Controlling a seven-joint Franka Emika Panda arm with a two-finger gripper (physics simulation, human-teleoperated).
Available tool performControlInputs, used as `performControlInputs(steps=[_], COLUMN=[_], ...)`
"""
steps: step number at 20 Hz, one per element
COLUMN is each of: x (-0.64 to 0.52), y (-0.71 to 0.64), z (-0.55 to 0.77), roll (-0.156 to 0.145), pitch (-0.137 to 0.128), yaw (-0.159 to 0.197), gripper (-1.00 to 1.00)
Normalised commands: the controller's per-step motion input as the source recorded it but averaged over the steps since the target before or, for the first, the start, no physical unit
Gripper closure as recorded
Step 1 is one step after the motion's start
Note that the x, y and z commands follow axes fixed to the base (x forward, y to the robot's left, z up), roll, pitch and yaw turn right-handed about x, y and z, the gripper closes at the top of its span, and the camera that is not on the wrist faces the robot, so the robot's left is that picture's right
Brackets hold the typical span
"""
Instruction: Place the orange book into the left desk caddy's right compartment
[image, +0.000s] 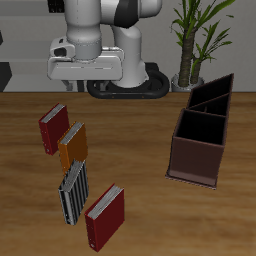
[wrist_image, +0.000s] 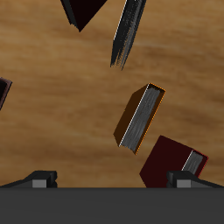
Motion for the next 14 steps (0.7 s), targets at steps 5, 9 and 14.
performControlInputs(steps=[5,9,14], x=[0.09,0.16,0.17], y=[-0.49,-0.44,-0.08], z=[-0.02,-0.12,-0.11], roll=[-0.036,-0.08,-0.013], pitch=[-0.044,-0.017,-0.016], yaw=[-0.047,-0.071,-0.004], gripper=[-1.0,-1.0,-1.0])
